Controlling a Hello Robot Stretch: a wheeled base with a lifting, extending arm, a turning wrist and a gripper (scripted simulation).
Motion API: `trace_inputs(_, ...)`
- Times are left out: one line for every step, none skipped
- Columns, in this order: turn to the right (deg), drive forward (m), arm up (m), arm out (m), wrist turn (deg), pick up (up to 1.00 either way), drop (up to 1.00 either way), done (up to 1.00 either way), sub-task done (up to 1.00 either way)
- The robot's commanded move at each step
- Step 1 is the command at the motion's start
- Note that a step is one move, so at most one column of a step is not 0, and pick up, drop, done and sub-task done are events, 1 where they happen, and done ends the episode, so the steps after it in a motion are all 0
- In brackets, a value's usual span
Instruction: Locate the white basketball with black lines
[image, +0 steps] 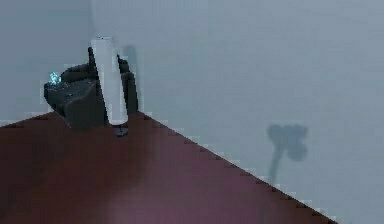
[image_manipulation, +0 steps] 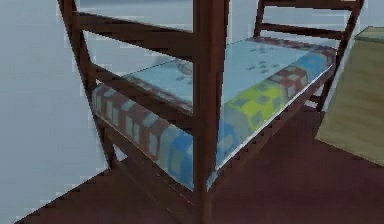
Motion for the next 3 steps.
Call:
trace_inputs(21.0, 0.00, 0.00, 0.00, 0.0, 0.00, 0.00, 0.00, 0.00)
trace_inputs(0.0, 0.05, 0.00, 0.00, 0.0, 0.00, 0.00, 0.00, 0.00)
trace_inputs(18.0, 0.00, 0.00, 0.00, 0.0, 0.00, 0.00, 0.00, 0.00)
